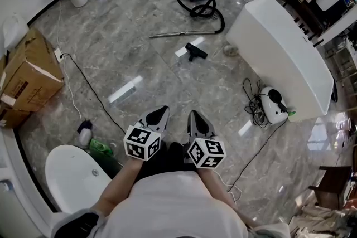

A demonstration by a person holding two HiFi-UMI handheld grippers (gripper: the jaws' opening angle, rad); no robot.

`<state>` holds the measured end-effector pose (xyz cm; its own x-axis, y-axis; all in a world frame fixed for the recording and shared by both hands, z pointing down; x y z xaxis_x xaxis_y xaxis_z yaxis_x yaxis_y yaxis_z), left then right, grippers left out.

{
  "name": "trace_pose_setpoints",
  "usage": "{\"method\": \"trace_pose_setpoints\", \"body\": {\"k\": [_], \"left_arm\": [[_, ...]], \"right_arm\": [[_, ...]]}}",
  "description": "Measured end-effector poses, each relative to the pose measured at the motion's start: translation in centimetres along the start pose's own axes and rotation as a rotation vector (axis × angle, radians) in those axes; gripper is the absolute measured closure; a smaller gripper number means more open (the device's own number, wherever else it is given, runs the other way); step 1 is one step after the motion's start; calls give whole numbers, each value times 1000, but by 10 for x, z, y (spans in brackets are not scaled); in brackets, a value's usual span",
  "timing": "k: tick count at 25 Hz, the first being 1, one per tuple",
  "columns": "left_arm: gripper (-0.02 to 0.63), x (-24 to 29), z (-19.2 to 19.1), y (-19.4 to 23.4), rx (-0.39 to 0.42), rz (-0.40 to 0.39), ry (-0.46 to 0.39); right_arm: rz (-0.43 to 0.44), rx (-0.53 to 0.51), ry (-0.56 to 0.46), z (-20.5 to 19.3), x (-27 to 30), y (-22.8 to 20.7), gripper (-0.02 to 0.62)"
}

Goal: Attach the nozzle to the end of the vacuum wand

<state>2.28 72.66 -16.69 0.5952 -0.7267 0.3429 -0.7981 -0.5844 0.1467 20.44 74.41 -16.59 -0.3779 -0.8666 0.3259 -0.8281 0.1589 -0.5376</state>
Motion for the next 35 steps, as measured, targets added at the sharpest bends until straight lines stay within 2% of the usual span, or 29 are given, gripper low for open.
{"method": "trace_pose_setpoints", "body": {"k": [13,22,29,35], "left_arm": [[598,-10,-4,18,0,-34,-15],[598,-21,-21,34,-16,-51,-8],[598,-19,-23,56,-59,-27,-7],[598,3,-11,73,-59,-9,6]], "right_arm": [[-14,-8,-22,-7,8,14,580],[-18,-1,-18,-30,11,22,580],[-25,14,-17,-24,27,19,579],[10,4,6,-5,64,15,580]]}}
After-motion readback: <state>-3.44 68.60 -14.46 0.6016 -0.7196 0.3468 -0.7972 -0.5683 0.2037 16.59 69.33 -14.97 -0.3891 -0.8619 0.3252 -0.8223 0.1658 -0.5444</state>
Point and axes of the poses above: the fingertips, and each gripper's own axes: x forward along the fingers, y to its left, z out of its top, the point moved 9 cm from there along -x, backward along the fingers, and after that the axes turned 11 degrees about x, right-handed, at the moved point
